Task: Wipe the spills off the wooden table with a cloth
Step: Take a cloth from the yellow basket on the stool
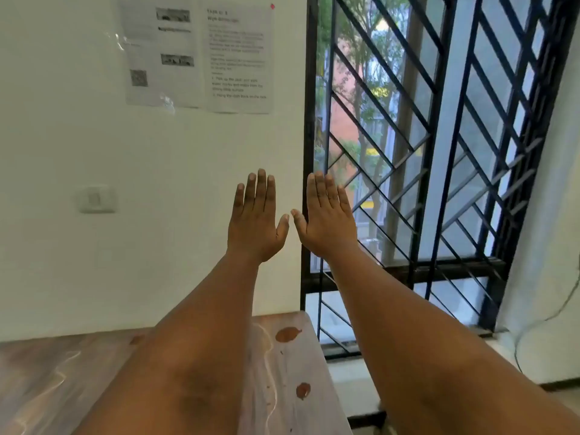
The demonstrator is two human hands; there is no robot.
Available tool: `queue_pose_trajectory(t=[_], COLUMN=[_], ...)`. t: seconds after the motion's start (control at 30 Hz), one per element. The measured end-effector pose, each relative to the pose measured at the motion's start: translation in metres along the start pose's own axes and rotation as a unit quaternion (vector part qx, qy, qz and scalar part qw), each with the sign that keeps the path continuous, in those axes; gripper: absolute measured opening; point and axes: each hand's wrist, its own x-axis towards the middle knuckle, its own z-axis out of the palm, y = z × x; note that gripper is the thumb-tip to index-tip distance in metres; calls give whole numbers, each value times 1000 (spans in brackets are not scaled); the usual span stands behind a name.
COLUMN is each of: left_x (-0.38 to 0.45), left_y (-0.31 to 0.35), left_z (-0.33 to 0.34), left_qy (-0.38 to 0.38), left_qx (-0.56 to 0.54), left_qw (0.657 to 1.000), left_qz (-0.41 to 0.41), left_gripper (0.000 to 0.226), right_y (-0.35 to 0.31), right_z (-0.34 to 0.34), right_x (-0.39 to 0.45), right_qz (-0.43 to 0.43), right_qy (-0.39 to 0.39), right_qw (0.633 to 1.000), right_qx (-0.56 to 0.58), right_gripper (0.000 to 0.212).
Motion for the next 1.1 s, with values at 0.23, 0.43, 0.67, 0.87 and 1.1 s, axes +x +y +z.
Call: queue_pose_trajectory(t=[0.23,0.43,0.67,0.87,1.1], left_x=[-85,-164,-230,-267,-266], left_y=[52,121,223,340,442], left_z=[44,69,72,64,59], left_qy=[-114,-208,-303,-378,-429], left_qx=[-84,-119,-143,-178,-165], left_qw=[989,968,935,898,873], left_qz=[48,72,116,136,164], left_gripper=[75,74,72,72,72], right_y=[19,48,115,197,288], right_z=[31,43,27,-10,-43], right_x=[-96,-195,-309,-397,-451], right_qz=[67,103,150,164,199], right_qy=[-123,-211,-296,-361,-394], right_qw=[990,972,943,917,896], right_qx=[-21,-23,-22,-30,-43], right_gripper=[73,73,74,71,74])
